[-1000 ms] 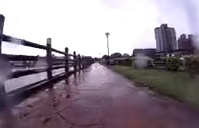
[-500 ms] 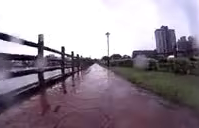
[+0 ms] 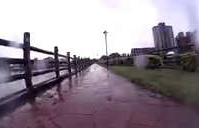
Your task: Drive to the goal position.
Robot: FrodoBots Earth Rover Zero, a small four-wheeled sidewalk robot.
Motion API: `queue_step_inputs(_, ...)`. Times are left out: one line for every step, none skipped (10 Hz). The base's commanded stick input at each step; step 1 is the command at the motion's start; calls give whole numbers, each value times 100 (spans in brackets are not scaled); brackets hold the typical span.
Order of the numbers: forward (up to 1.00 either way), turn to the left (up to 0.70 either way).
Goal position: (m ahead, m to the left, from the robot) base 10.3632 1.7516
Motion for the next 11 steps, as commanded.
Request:
queue_step_inputs(100,-24)
queue_step_inputs(100,-10)
queue_step_inputs(100,0)
queue_step_inputs(100,0)
queue_step_inputs(100,0)
queue_step_inputs(100,0)
queue_step_inputs(100,0)
queue_step_inputs(100,0)
queue_step_inputs(100,0)
queue_step_inputs(100,0)
queue_step_inputs(100,0)
